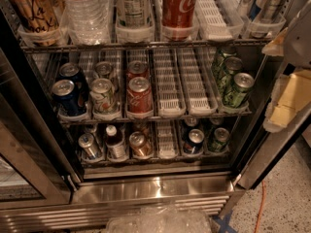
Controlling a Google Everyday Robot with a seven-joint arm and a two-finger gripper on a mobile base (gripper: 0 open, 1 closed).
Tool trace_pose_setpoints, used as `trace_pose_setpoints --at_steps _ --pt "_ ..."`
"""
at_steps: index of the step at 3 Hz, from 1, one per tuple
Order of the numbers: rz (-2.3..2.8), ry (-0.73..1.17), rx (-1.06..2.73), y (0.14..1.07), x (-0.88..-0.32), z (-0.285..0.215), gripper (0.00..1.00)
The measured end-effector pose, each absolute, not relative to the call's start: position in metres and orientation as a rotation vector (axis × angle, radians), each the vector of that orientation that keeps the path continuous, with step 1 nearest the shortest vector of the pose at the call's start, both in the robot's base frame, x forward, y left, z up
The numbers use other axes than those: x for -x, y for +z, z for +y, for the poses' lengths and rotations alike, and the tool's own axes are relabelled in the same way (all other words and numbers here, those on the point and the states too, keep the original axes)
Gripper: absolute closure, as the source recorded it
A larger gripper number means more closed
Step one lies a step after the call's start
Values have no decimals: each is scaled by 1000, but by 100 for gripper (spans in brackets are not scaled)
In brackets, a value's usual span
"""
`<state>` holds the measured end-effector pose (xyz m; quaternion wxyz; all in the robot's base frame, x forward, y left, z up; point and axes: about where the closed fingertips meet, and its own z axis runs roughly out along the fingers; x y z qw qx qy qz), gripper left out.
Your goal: Pick green can from middle shelf of fridge
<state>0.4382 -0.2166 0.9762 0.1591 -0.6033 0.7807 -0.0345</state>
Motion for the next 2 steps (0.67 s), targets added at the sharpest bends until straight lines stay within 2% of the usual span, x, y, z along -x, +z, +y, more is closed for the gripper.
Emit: trace_pose_setpoints --at_steps 2 --pt "2205 -66 1711 975 -436 -212 0"
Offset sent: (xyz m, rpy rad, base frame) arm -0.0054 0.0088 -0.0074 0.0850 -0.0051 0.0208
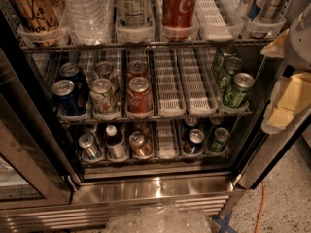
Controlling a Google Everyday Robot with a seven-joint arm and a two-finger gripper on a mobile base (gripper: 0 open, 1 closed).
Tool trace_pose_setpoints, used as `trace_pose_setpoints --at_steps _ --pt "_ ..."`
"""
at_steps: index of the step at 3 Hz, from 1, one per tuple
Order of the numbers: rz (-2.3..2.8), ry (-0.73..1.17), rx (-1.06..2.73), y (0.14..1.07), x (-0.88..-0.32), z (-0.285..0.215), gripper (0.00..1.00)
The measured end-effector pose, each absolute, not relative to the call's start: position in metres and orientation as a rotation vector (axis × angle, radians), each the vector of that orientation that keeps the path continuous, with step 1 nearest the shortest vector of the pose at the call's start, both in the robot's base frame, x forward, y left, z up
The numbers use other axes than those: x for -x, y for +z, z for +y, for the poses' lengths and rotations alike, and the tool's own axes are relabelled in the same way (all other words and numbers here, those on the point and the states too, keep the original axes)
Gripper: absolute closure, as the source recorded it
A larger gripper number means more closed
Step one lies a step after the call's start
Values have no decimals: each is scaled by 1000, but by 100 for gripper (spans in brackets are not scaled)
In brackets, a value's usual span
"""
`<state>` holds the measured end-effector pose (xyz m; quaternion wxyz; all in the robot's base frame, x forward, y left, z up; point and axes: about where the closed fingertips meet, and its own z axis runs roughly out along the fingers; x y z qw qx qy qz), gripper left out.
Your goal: Pick green can from middle shelf of fridge
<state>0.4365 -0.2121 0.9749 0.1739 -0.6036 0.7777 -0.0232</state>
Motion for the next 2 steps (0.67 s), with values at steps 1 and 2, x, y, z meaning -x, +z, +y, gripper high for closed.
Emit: trace_pose_setpoints --at_steps 1,2 --pt "2205 -65 1711 975 -436 -212 0" --pt "2142 35 1718 974 -433 -204 0"
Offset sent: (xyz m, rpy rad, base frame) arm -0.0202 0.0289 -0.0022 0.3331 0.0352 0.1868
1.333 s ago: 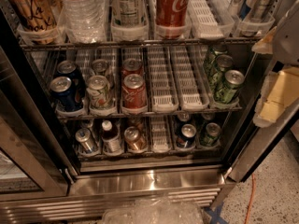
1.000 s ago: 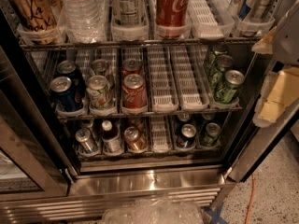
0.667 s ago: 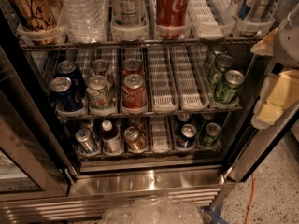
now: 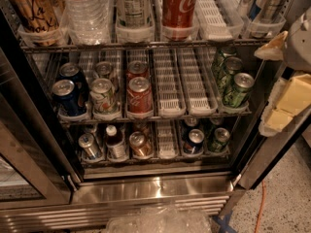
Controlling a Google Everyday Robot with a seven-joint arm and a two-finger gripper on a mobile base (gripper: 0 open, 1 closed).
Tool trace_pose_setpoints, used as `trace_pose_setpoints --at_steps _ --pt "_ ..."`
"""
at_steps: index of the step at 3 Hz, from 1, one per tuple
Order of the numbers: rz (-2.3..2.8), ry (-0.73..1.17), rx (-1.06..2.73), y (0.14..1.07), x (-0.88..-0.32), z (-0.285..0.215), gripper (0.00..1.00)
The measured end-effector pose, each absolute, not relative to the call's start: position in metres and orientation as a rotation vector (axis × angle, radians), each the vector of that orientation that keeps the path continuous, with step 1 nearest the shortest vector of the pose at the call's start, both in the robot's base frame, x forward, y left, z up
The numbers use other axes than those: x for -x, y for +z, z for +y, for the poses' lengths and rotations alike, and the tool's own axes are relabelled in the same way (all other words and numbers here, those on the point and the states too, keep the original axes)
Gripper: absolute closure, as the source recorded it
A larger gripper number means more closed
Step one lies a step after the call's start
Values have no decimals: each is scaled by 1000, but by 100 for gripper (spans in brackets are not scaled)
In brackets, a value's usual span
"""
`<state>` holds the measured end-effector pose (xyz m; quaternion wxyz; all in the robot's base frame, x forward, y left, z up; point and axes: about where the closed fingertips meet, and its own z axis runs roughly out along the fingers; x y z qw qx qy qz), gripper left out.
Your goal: Pick green can from middle shelf of fridge
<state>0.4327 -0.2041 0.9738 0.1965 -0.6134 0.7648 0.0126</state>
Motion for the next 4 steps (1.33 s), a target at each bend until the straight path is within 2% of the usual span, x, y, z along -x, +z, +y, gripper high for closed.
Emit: trace_pose_setpoints --at_steps 2,4 --pt "1925 448 1656 950 -393 -181 0" --pt "1851 580 1600 949 -391 -160 0"
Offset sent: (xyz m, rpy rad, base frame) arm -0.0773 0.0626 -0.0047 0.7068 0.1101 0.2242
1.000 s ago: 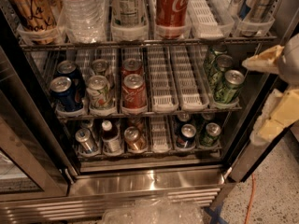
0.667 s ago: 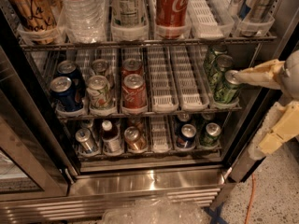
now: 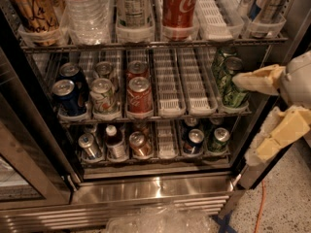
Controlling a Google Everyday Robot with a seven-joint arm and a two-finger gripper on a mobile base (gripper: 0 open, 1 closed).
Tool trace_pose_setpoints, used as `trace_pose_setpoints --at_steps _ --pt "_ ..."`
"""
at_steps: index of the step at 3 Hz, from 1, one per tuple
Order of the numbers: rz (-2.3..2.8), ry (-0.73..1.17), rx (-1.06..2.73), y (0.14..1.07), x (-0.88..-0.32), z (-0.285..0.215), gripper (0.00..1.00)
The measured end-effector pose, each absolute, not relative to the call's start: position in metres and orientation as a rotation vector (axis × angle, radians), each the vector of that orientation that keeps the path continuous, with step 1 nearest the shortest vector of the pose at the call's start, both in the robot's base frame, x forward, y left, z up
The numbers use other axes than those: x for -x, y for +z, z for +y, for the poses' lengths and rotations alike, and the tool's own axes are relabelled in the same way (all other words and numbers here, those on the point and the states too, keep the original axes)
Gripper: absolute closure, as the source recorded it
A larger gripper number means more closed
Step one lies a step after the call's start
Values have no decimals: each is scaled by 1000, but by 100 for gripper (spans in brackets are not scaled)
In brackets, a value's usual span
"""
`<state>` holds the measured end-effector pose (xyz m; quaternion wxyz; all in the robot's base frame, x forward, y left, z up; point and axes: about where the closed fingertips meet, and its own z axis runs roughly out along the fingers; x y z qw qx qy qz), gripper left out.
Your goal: Pick green can from middle shelf of fridge
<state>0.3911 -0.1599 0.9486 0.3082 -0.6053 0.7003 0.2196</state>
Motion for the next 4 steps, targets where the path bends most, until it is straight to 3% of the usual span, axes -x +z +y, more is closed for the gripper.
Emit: trace_pose_setpoints --at_steps 2,4 --pt "1654 867 1559 915 -375 -106 0" --pt "1634 847 1540 913 -370 -99 0"
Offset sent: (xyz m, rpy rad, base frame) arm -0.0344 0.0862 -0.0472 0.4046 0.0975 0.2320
